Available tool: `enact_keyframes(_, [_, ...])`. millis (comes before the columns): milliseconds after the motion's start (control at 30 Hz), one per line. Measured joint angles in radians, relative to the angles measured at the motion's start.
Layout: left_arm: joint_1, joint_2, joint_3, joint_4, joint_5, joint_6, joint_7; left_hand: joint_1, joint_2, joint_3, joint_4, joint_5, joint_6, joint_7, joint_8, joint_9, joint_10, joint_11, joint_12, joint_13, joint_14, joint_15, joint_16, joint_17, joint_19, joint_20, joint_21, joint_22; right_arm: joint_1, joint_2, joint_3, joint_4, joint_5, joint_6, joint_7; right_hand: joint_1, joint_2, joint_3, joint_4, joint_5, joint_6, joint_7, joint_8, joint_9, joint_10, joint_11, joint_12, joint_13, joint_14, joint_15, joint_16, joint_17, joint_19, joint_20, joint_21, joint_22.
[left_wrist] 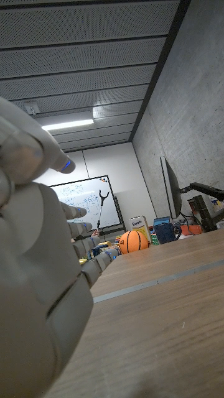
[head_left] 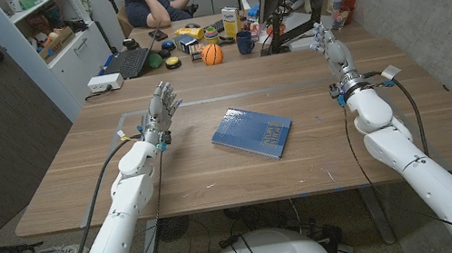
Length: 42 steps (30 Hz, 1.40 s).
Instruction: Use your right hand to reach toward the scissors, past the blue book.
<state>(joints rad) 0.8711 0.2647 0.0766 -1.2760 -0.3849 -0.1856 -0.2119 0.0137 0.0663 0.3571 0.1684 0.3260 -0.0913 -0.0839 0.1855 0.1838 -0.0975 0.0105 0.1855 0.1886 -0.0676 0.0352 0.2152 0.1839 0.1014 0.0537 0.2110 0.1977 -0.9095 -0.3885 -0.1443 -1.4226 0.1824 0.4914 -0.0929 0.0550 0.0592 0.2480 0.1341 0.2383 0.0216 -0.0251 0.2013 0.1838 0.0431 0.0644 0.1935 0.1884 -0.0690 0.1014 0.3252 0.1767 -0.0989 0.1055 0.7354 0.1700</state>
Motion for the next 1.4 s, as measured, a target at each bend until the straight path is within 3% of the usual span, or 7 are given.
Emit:
enact_keyframes(333, [-0.002,-0.019,-0.020,0.002,0.023,0.005,-0.019,0.000,0.000,-0.002,-0.002,0.000,0.000,0.000,0.000,0.000,0.000,0.000,0.000,0.000,0.000,0.000,0.000,0.000,0.000,0.000,0.000,0.000,-0.043,-0.011,0.040,-0.077,-0.245,0.006,-0.191,0.011,-0.011,-0.005,-0.013,0.000,0.018,-0.018,0.000,0.000,0.009,-0.009,0.000,-0.001,0.009,-0.009,0.000,-0.005,0.000,0.000,-0.008,-0.003])
enact_keyframes(733, [-0.003,-0.032,-0.034,0.000,0.042,0.015,-0.029,0.000,0.000,-0.004,-0.004,0.000,0.000,0.000,0.000,0.000,0.000,0.000,0.000,0.000,0.000,0.000,0.000,0.000,0.000,0.000,0.000,0.000,-0.092,-0.031,0.068,-0.158,-0.482,-0.076,-0.381,0.033,-0.022,-0.007,-0.033,0.000,0.023,-0.023,0.000,0.000,0.008,-0.020,0.000,-0.002,0.016,-0.016,-0.004,-0.005,0.007,0.007,-0.026,-0.003])
enact_keyframes(867, [0.001,-0.034,-0.038,-0.008,0.047,0.021,-0.030,0.000,0.000,-0.004,-0.004,0.000,0.000,0.000,0.000,0.000,0.000,0.000,0.000,0.000,0.000,0.000,0.000,0.000,0.000,0.000,0.000,0.000,-0.110,-0.039,0.075,-0.187,-0.548,-0.119,-0.443,0.043,-0.033,-0.007,-0.044,0.000,0.019,-0.027,0.000,0.000,0.001,-0.027,0.000,-0.002,0.013,-0.019,-0.016,-0.005,0.006,0.008,-0.041,-0.003])
enact_keyframes(1000, [0.004,-0.036,-0.040,-0.014,0.051,0.026,-0.030,0.000,0.000,-0.008,-0.001,0.000,0.000,0.000,0.000,0.000,0.000,0.000,0.000,0.000,0.000,0.000,0.000,0.000,0.000,0.000,0.000,0.000,-0.125,-0.046,0.078,-0.210,-0.617,-0.170,-0.501,0.061,-0.042,-0.009,-0.058,0.000,0.018,-0.040,-0.001,0.000,-0.013,-0.042,-0.004,-0.002,0.001,-0.023,-0.031,-0.005,-0.024,0.009,-0.068,-0.002])
enact_keyframes(1167, [0.006,-0.038,-0.043,-0.016,0.055,0.029,-0.031,0.000,0.000,-0.008,0.000,0.000,0.000,0.000,0.000,0.000,0.000,0.000,0.000,0.000,0.000,0.000,0.000,0.000,0.000,0.000,0.000,0.000,-0.139,-0.053,0.078,-0.235,-0.672,-0.220,-0.551,0.070,-0.043,-0.013,-0.063,0.000,0.013,-0.056,-0.007,0.000,-0.026,-0.054,-0.008,-0.002,-0.006,-0.027,-0.037,-0.005,-0.035,0.012,-0.081,0.000])
enact_keyframes(1400, [0.006,-0.041,-0.045,-0.019,0.060,0.033,-0.035,0.000,0.000,-0.013,-0.004,0.000,0.000,0.000,0.000,0.000,0.000,0.000,0.000,0.000,0.000,0.000,0.000,0.000,0.000,0.000,0.000,0.000,-0.165,-0.070,0.065,-0.278,-0.797,-0.362,-0.661,0.087,-0.044,-0.019,-0.076,0.000,-0.001,-0.079,-0.013,0.000,-0.088,-0.075,-0.014,0.000,-0.062,-0.021,-0.074,-0.002,-0.069,0.025,-0.127,0.000])
